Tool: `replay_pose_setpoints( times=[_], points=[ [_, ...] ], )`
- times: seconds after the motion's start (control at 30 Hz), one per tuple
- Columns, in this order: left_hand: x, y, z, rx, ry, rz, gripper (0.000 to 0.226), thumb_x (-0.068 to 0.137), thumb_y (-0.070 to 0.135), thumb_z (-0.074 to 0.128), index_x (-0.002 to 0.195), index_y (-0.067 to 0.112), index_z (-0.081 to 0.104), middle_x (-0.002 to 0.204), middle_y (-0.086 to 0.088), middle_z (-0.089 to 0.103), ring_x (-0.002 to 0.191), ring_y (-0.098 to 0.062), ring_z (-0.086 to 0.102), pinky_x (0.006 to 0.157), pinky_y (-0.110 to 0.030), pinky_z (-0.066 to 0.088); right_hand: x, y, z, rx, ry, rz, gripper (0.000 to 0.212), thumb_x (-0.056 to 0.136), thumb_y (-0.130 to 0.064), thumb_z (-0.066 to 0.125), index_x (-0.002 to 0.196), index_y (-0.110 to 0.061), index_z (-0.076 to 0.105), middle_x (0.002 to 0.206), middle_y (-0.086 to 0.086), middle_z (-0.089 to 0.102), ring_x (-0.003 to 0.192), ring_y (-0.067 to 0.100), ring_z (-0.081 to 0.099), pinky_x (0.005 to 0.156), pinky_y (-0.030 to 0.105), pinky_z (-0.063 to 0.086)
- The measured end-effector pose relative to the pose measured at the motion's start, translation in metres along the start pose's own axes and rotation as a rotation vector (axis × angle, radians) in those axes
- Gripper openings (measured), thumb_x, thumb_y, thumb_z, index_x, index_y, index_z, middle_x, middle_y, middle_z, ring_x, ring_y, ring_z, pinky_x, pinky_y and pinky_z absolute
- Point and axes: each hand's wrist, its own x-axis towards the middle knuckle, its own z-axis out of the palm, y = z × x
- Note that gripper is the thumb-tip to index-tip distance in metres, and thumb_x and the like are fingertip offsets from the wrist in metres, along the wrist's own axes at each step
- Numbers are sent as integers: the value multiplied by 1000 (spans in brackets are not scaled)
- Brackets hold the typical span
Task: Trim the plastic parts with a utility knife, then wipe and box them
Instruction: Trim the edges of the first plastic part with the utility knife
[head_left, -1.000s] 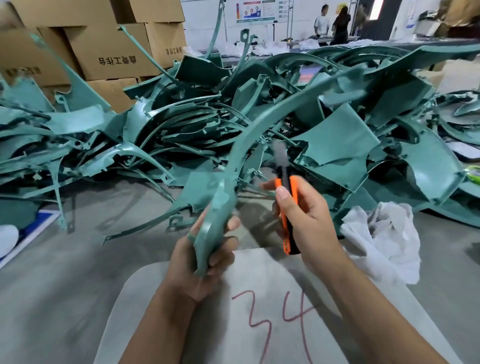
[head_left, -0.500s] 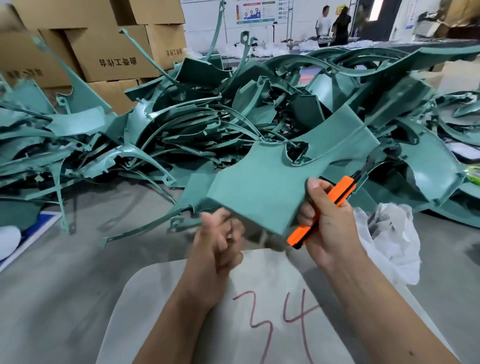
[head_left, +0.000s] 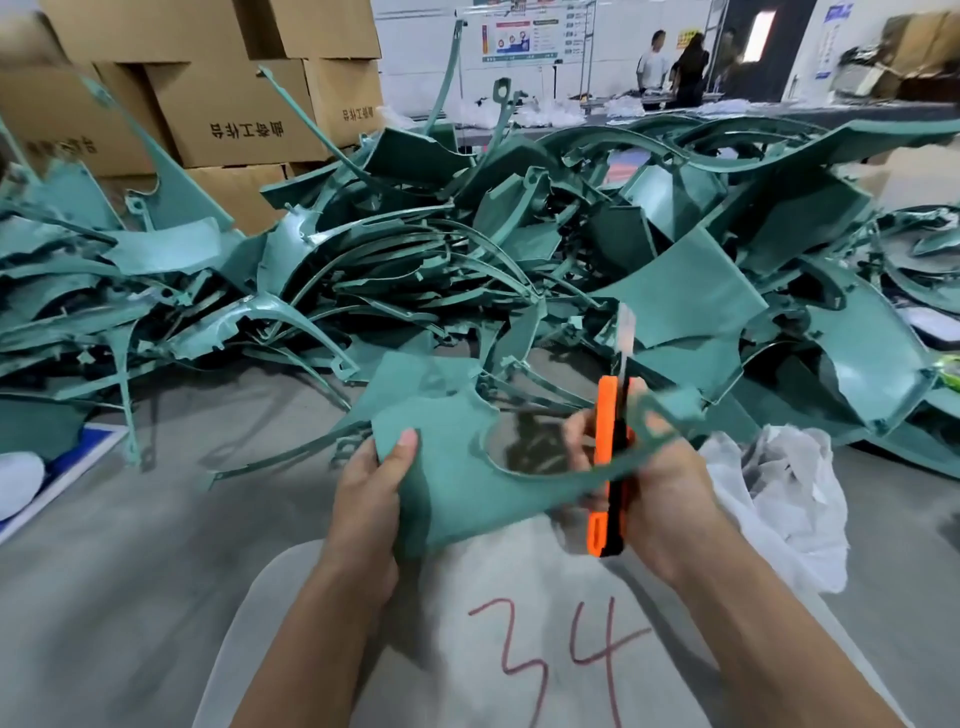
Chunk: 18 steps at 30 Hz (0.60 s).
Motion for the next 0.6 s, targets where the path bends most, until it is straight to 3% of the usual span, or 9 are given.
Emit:
replay_pose_setpoints(
  times=[0.07, 0.13, 0.17, 0.3, 0.47, 0.6],
  points=[
    [3, 1, -6, 162, -58, 45, 17, 99, 31, 64, 111, 24, 75, 105, -5, 79, 85, -22, 78, 62, -29, 60, 1, -4, -9, -476, 60, -240, 35, 106, -46, 47, 88, -18, 55, 77, 3, 59, 51, 13, 47, 50, 27, 39],
    [3, 4, -11, 259, -170, 71, 19, 94, 41, 66, 107, 30, 76, 106, -5, 79, 86, -22, 77, 63, -27, 59, -1, -8, -18, -986, -41, -554, 24, 106, -38, 51, 86, -24, 57, 72, -10, 57, 58, 9, 49, 58, 23, 38],
    [2, 5, -13, 292, -205, 88, 22, 91, 44, 67, 107, 31, 76, 107, -5, 79, 88, -23, 77, 64, -27, 59, -2, -9, -21, -1104, -94, -627, 24, 105, -37, 53, 86, -23, 59, 71, -9, 56, 61, 12, 50, 59, 24, 37],
    [1, 7, -14, 312, -260, 118, 26, 88, 42, 68, 108, 27, 76, 109, -8, 78, 90, -24, 77, 67, -28, 59, -3, -12, -21, -1089, -222, -586, 28, 102, -39, 63, 83, -19, 68, 68, -4, 58, 60, 19, 52, 56, 32, 40],
    [1, 9, -17, 295, -240, 147, 25, 89, 38, 67, 109, 27, 76, 108, -10, 78, 89, -27, 76, 70, -34, 61, -4, -15, -27, -1050, -368, -472, 24, 97, -36, 74, 79, -21, 73, 63, 1, 59, 54, 19, 49, 51, 29, 35],
    [-1, 11, -18, 279, -256, 132, 24, 89, 36, 67, 108, 28, 77, 107, -11, 78, 85, -23, 76, 64, -28, 59, -3, -15, -27, -1064, -389, -450, 25, 98, -37, 74, 78, -22, 72, 61, 0, 57, 53, 17, 47, 50, 29, 34]
  ],
)
